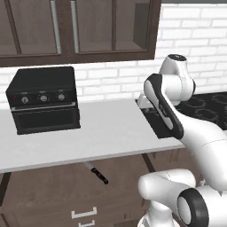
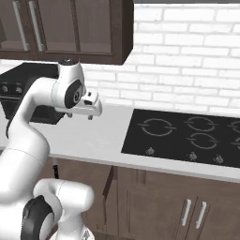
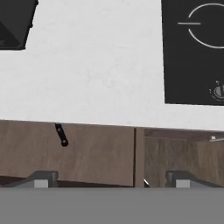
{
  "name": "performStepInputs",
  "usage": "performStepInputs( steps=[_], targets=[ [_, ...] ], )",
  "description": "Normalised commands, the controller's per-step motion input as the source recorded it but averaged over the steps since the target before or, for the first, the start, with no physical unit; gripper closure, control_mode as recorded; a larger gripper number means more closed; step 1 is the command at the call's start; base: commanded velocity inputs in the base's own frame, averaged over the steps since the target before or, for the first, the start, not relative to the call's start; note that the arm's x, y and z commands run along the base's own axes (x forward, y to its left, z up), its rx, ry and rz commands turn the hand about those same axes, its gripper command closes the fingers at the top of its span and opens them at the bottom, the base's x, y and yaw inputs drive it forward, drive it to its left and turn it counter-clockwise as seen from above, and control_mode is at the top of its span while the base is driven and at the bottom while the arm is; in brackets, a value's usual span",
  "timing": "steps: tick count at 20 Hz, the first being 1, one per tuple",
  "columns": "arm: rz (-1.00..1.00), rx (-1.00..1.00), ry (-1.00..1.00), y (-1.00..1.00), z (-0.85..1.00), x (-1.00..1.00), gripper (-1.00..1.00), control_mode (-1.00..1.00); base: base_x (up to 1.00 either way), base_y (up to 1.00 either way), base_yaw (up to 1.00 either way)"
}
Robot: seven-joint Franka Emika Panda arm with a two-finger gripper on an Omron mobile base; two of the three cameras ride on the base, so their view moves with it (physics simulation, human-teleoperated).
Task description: Pick up the knife from the drawer and place it on the cutting board. Then place the meat from the plate to the cutting board.
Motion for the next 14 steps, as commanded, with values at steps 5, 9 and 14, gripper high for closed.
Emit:
performStepInputs(
  steps=[5, 9, 14],
  targets=[
    [0.00, -0.02, 0.01, 0.00, -0.06, -0.11, -1.00, 1.00, -0.10, 0.00, 0.00],
    [0.00, 0.00, 0.00, 0.00, 0.00, 0.00, -1.00, 1.00, -0.51, 0.02, 0.15],
    [0.00, 0.00, 0.00, 0.00, 0.00, 0.00, -1.00, 1.00, -0.76, -0.19, 0.47]
  ],
)
